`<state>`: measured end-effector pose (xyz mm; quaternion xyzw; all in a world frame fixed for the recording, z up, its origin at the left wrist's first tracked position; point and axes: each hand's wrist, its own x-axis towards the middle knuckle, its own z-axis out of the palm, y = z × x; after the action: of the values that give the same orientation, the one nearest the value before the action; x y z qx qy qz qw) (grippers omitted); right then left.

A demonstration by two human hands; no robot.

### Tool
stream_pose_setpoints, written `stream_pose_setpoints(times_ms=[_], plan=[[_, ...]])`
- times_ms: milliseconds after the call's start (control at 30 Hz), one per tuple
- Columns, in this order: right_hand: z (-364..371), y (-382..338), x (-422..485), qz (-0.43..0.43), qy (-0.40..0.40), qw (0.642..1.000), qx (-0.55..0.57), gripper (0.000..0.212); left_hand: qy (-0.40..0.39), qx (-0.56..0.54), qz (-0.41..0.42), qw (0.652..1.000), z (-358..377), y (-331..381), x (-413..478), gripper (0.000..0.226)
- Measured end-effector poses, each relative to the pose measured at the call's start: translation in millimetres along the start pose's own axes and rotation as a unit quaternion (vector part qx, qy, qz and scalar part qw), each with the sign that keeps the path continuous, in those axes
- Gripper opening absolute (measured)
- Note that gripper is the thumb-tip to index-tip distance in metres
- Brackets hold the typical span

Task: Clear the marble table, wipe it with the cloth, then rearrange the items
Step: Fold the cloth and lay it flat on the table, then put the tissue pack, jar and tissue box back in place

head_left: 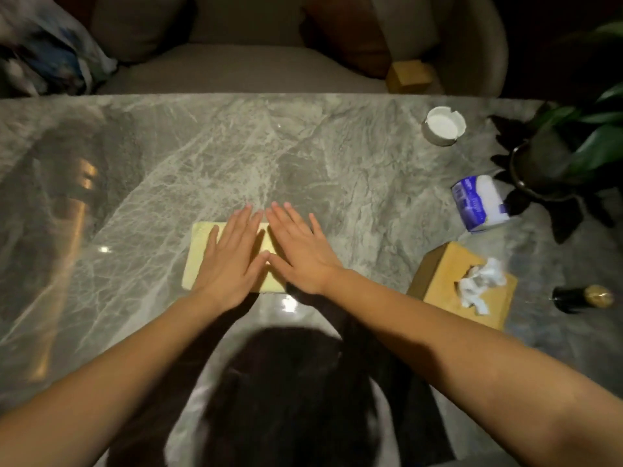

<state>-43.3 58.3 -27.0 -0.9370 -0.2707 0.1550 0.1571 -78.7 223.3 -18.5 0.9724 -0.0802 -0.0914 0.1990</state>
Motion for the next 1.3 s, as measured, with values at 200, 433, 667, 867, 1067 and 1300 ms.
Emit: stream_pose_setpoints(times_ms=[200,433,667,867,1067,1300], plan=[[-80.7,76.8,-66.4,-0.008,0.053,0.998,-0.026,0.070,0.073,0.039,-0.006,0.997,-22.4,92.1,13.0,0.072],[-135.3,186.1,-162.2,0.038,0.044,0.996,-0.075,0.069,0.053,0.054,0.023,0.997,-1.1,213.1,48.6,0.078],[-146.4,261.9,-209.9,0.126,0.052,0.990,-0.023,0.068,0.015,0.062,0.024,0.998,8.0,281.1,76.5,0.068],[-137.0,307.0,-211.5,0.167,0.046,0.984,0.034,0.071,-0.039,0.027,0.000,0.999,20.4,300.5,109.5,0.066],[-131.3,336.6,-197.6,0.235,0.021,0.967,0.092,0.067,-0.153,-0.214,-0.099,0.960,48.9,317.0,146.9,0.050],[-119.3,358.2,-166.9,0.310,-0.002,0.941,0.132,0.043,-0.196,-0.376,-0.222,0.878,92.5,339.0,187.3,0.044]])
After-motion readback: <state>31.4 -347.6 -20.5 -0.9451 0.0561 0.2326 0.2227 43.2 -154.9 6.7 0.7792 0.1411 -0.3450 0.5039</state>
